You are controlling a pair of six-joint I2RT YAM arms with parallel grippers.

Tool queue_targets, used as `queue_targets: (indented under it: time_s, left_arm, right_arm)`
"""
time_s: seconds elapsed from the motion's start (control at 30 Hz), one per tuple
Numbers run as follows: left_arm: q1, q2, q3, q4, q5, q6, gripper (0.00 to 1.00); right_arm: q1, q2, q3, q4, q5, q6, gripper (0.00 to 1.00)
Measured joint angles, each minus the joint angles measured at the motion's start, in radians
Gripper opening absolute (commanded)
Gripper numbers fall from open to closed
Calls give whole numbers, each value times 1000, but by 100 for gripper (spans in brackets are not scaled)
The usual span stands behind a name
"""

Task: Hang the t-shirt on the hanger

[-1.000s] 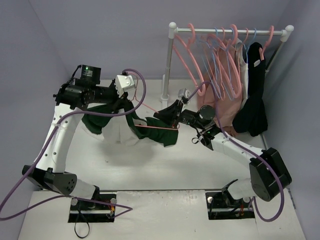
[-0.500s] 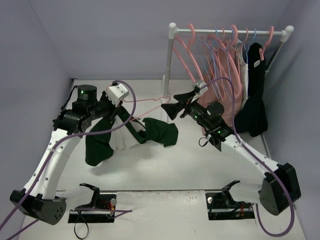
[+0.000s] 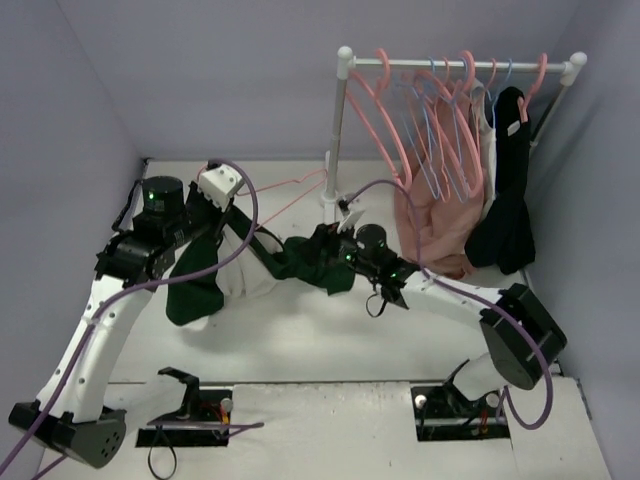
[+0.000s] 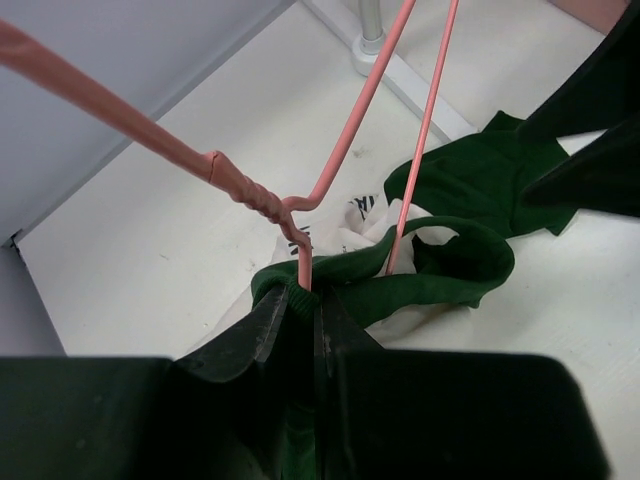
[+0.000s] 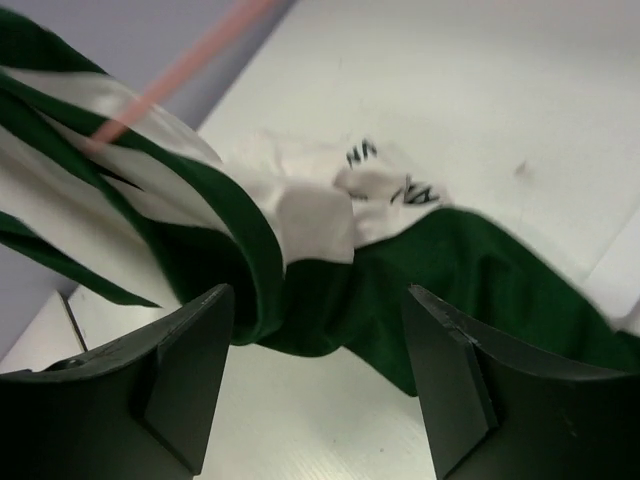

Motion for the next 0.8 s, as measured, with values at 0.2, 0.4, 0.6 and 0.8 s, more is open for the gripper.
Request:
queue_targets:
  time_s: [0.2,0.4,0.6,0.8]
  left_arm:
    - [-4,-30,-4,0,0,-11,0]
    - [-4,-40,-9,0,0,-16,0]
    - [-4,-45,-15,0,-2,-35,0]
    - [-20,-122,-102,-24,-58,-57,0]
  right_arm:
    - [64,166,70,39,-2,50,62]
    - [83,215,88,100,-18,74,47]
    - [86,224,92,117,9,57,0]
    - [32,161,54,39,54,-6,0]
